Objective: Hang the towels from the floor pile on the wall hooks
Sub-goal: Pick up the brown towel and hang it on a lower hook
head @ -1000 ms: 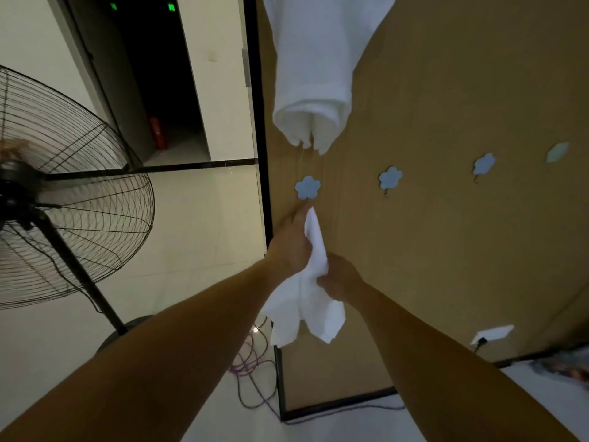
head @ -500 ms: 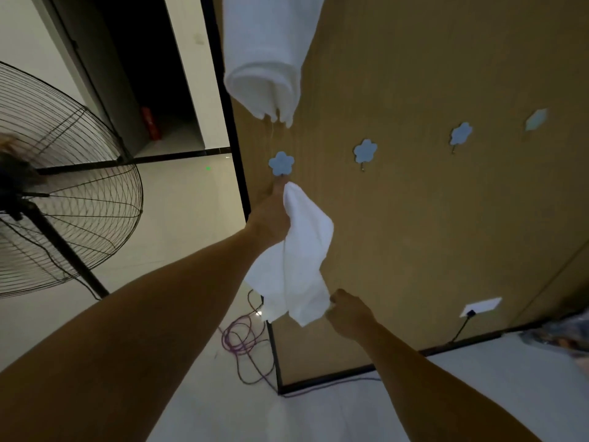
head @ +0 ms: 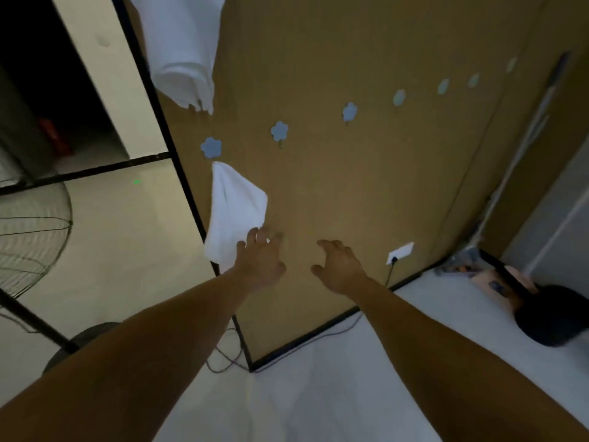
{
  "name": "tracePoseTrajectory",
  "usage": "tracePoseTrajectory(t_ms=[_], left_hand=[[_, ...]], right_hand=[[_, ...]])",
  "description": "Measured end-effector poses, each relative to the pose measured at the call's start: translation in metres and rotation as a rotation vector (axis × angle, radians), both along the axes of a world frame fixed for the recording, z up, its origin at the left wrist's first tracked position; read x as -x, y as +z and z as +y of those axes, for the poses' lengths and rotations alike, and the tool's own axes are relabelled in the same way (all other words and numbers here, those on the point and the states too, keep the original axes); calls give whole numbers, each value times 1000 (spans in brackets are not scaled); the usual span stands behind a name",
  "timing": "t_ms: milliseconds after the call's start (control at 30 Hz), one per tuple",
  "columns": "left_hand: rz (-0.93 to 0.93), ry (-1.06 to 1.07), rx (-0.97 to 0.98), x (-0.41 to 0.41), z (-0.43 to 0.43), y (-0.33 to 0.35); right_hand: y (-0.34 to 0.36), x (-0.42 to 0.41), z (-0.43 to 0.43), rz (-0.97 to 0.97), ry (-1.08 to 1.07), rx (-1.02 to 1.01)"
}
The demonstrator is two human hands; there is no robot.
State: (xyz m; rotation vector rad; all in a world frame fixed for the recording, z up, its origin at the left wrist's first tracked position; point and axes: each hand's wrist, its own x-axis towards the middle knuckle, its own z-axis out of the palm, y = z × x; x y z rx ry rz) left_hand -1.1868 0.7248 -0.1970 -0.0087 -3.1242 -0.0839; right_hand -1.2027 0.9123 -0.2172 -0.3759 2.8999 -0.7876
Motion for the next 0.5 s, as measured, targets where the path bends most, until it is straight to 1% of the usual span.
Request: tracePoseTrajectory(t_ms=[100, 167, 233, 367, 500], left_hand=[[-78, -162, -82, -16, 43, -6], [-116, -275, -95, -35, 77, -18], [-141, -387, -87, -59, 114, -32], [-269, -591, -43, -115, 198, -51], [-363, -793, -1, -178, 291, -66]], right_hand=[[-2, -48, 45, -36, -156, -43], [-10, -88, 74, -65, -258, -58], [-19, -132, 104, -82, -365, -67], [-32, -234, 186, -153, -577, -116], [-46, -340, 278, -205, -868, -133]])
